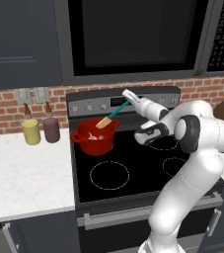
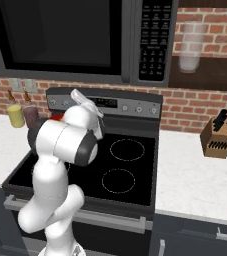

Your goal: Put the garlic and sweet potato in the pot. Retrieve the spatula and lightly stir the vegetables in the pot.

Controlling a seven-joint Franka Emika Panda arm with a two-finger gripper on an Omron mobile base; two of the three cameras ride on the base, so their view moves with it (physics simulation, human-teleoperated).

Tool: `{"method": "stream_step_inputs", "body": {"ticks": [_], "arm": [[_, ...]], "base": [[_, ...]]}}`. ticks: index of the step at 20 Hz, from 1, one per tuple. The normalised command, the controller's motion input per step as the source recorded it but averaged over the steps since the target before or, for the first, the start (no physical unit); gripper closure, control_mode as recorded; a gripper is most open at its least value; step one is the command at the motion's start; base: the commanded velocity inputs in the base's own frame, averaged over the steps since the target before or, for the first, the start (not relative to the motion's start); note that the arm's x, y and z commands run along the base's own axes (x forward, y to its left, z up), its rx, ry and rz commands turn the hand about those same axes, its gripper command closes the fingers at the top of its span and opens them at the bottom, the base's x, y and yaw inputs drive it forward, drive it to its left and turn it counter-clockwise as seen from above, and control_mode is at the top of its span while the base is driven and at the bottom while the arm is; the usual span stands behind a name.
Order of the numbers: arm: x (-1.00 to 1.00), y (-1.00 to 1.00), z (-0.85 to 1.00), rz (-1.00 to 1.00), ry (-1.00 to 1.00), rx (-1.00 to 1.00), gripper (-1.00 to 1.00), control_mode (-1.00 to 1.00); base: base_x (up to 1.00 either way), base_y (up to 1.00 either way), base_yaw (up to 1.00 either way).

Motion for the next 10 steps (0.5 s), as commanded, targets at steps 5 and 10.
{"method": "stream_step_inputs", "body": {"ticks": [5, 10], "arm": [[0.1, 0.74, -0.29, -0.11, -0.03, 0.0, 1.0, -1.0], [0.01, 0.77, -0.32, -0.1, -0.04, 0.0, 1.0, -1.0]], "base": [[0.0, 0.0, 0.0], [0.0, 0.0, 0.0]]}}
